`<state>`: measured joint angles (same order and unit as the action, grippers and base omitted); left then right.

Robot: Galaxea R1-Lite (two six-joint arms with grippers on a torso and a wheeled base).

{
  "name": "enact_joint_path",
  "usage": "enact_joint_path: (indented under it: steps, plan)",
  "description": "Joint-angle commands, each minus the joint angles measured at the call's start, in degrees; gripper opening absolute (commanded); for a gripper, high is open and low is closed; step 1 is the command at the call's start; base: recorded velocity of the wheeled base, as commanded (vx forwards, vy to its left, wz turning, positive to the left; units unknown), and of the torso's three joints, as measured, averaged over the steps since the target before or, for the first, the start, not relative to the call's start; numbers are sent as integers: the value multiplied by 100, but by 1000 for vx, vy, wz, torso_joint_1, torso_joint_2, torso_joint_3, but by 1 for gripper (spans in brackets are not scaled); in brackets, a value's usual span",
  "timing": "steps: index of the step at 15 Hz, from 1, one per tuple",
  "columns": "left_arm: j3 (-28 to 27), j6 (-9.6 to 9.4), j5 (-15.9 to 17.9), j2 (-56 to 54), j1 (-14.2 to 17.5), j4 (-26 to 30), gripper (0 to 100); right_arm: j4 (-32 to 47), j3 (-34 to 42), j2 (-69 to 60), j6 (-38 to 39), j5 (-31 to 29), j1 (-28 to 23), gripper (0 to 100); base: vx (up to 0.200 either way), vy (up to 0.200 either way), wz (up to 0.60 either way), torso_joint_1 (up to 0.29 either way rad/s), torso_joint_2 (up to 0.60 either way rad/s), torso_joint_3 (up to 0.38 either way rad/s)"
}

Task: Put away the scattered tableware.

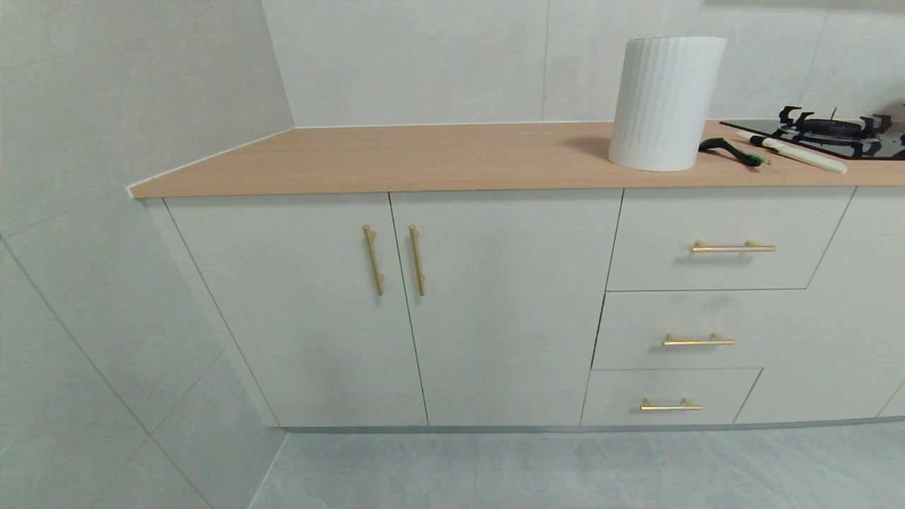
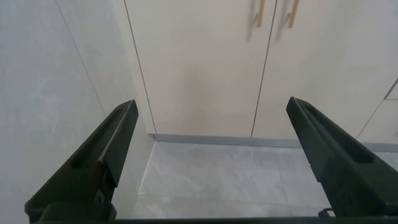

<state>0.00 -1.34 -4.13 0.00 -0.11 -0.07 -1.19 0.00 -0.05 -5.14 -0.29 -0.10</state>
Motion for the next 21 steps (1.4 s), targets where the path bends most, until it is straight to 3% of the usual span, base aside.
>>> enact_joint_path:
  steps: [1,3,6,18,21]
  plan:
    - [0,-24,27,0,2,-1,100,-4,0,22,5,3,1,100,0,0,0,0,0,0]
    - [0,143,27,0,2,-10,100,-4,0,22,5,3,1,100,0,0,0,0,0,0]
    - [0,143,35,0,2,-1,100,-4,0,22,13,3,1,100,0,0,0,0,0,0]
    - [0,143,35,0,2,-1,100,-12,0,22,66,3,1,100,0,-200,0,2,1,2]
    - [0,152,35,0,2,-1,100,-4,0,22,66,3,1,100,0,0,0,0,0,0]
